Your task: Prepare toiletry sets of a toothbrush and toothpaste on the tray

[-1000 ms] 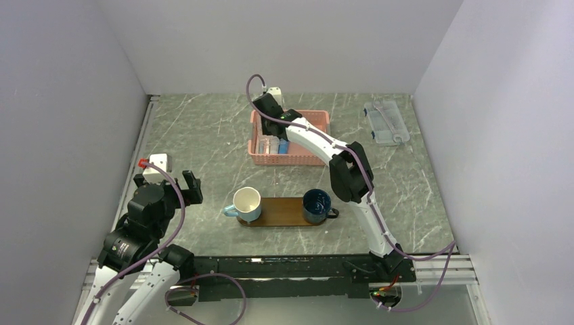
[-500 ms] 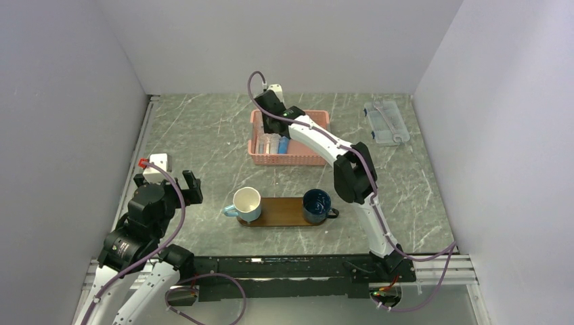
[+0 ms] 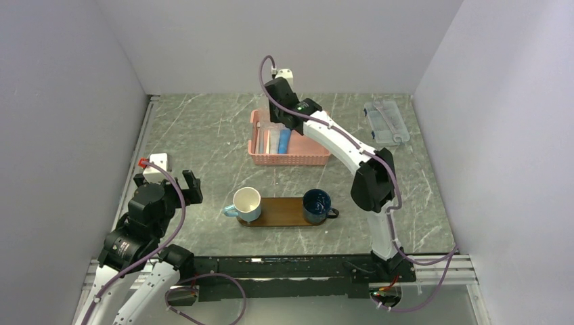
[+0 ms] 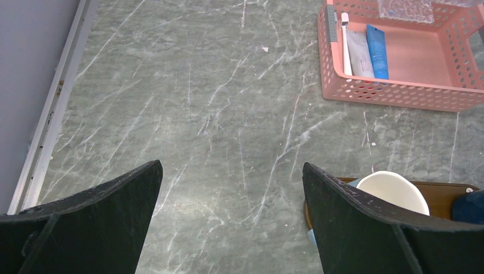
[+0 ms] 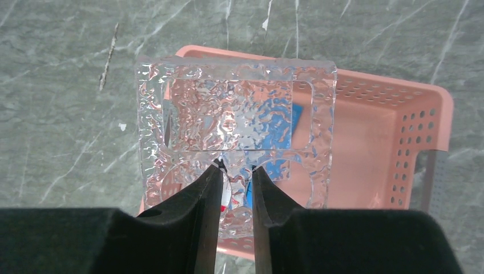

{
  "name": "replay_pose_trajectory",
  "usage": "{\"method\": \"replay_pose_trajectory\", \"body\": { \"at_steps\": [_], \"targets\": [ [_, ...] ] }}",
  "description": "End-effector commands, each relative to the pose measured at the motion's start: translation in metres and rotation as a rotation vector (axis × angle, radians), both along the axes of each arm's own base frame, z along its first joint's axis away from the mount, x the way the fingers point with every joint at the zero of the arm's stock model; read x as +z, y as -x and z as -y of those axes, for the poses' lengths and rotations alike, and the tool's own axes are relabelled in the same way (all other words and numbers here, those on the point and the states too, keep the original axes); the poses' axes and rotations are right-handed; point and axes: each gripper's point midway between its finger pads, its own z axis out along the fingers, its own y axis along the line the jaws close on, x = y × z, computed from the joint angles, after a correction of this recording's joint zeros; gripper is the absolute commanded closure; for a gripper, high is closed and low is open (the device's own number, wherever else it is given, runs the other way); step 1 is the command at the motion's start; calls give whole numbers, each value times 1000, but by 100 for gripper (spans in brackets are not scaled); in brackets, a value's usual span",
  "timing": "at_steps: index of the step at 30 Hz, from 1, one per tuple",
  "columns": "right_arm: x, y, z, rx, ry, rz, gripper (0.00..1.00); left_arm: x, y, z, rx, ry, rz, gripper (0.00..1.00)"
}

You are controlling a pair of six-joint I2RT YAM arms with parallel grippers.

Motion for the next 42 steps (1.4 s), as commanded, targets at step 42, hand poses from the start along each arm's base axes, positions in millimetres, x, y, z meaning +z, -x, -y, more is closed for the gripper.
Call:
{"method": "replay_pose_trajectory", "body": {
  "at_steps": [42],
  "targets": [
    [54,197,30,-175,-108,-75,100,10,-1,-9,53,17,42,1]
  ]
}}
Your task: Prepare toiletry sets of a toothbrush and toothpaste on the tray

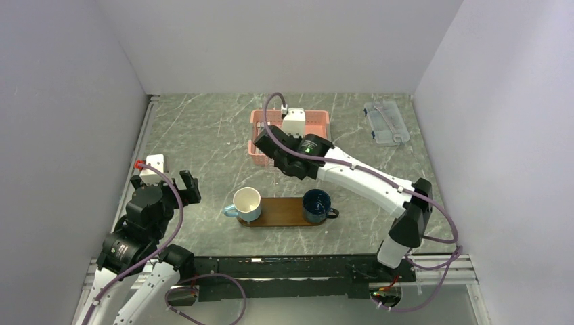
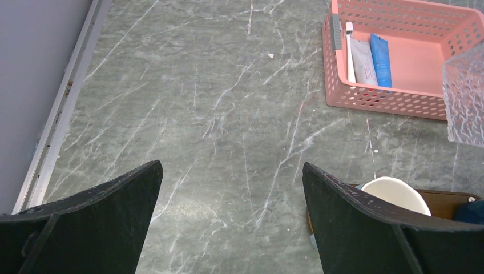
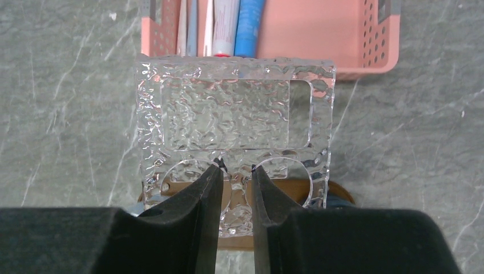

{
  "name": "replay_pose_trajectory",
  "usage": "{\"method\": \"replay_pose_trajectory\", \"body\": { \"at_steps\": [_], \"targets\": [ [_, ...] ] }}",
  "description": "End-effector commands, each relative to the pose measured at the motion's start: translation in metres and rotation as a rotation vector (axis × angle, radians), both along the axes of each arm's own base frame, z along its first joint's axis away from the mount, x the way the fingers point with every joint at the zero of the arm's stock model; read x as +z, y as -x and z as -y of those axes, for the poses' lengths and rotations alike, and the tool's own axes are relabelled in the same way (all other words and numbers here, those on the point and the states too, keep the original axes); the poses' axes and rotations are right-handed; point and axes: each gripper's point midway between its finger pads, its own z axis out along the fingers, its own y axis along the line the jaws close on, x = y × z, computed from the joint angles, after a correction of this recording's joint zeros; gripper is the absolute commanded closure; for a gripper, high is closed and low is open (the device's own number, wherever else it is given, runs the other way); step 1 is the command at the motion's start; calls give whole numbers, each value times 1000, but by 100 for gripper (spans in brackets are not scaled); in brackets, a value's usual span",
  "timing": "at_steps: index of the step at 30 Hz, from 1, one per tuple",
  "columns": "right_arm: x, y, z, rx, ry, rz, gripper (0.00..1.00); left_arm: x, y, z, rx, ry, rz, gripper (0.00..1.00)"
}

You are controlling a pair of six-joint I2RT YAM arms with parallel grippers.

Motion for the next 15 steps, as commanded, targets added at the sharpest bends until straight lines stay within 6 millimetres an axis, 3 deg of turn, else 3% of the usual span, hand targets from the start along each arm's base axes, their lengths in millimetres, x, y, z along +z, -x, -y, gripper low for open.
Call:
{"method": "replay_pose_trajectory", "body": {
  "at_steps": [1,15],
  "targets": [
    [22,14,1,8,-115,11,100,5,-2,-3,24,10,18,1],
    [-19,38,-13,70,-43,-85,100,5,-3,-4,31,6,11,1]
  ]
}}
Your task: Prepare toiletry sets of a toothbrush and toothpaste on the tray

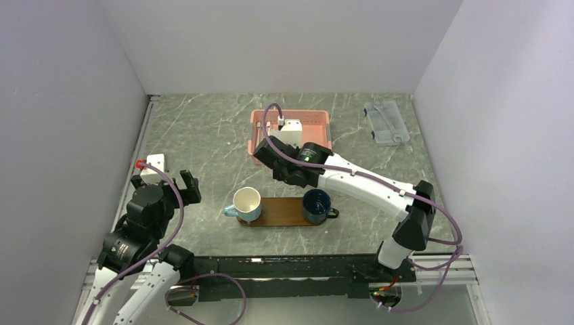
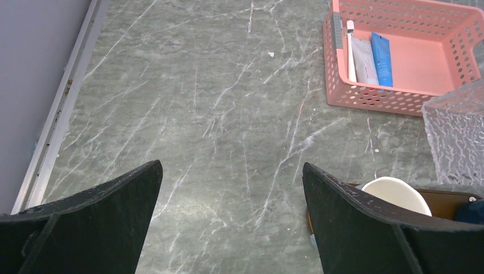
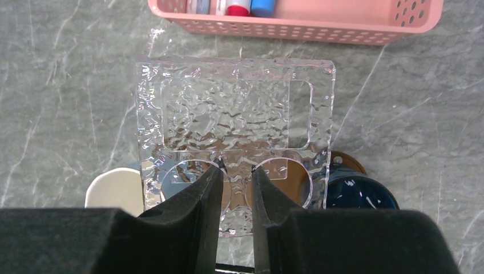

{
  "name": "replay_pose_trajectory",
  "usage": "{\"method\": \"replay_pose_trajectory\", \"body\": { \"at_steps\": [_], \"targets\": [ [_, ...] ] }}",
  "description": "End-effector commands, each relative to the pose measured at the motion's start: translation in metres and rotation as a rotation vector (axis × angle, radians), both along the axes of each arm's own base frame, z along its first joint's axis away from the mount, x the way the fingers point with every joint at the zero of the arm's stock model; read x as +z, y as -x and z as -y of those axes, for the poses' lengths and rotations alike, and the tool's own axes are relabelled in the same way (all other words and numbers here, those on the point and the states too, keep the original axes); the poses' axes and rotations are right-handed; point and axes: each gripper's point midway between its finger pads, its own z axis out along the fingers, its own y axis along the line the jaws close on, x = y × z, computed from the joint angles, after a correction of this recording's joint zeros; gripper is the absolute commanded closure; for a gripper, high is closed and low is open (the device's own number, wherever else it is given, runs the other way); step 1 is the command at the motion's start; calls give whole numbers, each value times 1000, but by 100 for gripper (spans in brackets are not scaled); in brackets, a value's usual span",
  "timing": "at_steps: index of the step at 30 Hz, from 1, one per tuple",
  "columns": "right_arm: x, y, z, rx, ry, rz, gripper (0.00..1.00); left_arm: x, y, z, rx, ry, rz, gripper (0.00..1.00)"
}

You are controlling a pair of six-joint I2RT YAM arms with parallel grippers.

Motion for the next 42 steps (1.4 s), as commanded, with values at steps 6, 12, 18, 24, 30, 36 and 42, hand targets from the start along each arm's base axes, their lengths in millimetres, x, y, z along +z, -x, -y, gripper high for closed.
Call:
{"method": "replay_pose_trajectory", "body": {
  "at_steps": [6,12,18,24,30,36,42],
  "targets": [
    [-12,10,-6,-10,21,-8,100,5,-2,-4,28,5,16,1],
    [-22,15,-4,-27,52,-20,100,6,-2,-4,25,6,20,1],
    [-31,18,-1,-41,91,-30,100,6,-2,-3,24,6,20,1],
    [-37,22,0,-47,99,-38,100,6,-2,-3,21,6,20,1],
    [-44,27,0,-40,106,-54,100,6,-2,-3,21,5,18,1],
    [-53,34,2,-42,115,-70,100,5,-2,-2,19,7,16,1],
    [-62,41,2,-37,116,-87,100,5,-3,-2,19,6,15,1]
  ]
}}
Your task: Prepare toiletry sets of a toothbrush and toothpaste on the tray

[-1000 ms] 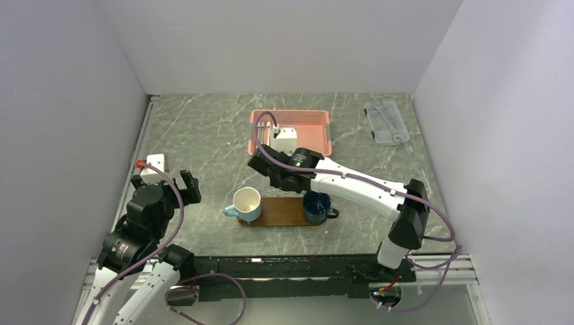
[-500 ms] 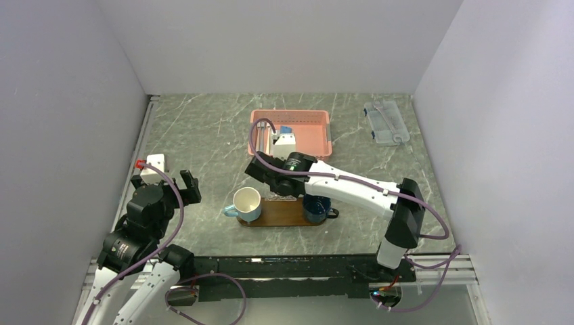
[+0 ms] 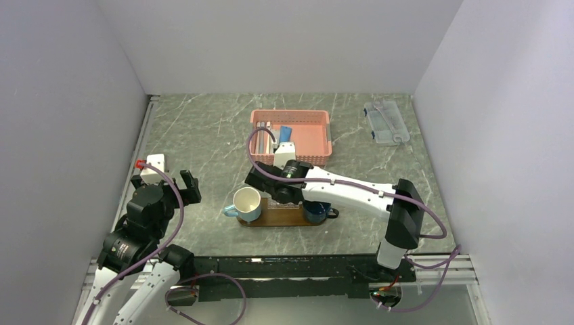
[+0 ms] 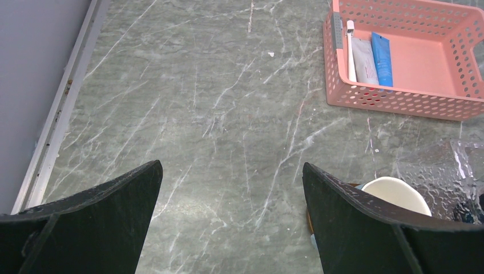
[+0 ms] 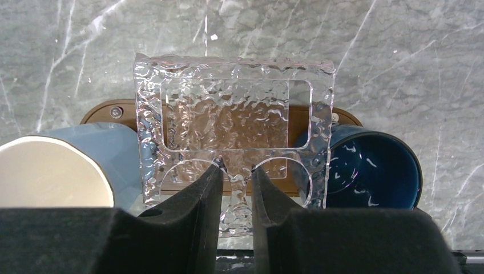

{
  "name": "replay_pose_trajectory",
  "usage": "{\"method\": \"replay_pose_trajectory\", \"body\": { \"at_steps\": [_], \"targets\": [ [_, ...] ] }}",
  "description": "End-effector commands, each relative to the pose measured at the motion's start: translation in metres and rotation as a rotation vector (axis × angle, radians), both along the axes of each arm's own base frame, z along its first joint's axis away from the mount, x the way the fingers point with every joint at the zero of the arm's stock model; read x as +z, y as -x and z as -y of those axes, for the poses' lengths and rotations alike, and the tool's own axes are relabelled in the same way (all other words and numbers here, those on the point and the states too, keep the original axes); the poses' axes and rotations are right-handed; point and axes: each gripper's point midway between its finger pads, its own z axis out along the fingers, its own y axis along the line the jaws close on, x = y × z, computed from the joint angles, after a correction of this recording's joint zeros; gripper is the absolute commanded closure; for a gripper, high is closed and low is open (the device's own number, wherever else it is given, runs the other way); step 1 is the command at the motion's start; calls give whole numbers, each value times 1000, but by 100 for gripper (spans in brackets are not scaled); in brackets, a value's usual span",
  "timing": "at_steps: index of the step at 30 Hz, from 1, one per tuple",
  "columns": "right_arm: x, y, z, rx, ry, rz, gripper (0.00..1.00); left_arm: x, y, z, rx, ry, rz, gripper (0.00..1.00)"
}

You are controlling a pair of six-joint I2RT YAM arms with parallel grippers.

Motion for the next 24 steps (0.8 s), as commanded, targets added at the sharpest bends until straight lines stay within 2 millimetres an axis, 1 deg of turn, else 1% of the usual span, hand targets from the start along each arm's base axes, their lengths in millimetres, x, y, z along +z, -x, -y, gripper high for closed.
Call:
{"method": "replay_pose_trajectory", "body": {
  "at_steps": [1,12,24],
  "targets": [
    [3,3,-1,-18,-29,15,100,6,-3,-2,17,7,17,1],
    [-7,12,-7,-10,-28,-8,100,6,-2,-2,14,8,18,1],
    [-24,20,-12,-22,-2,-33,100,8,-2,-1,10,12,27,1]
  ]
}}
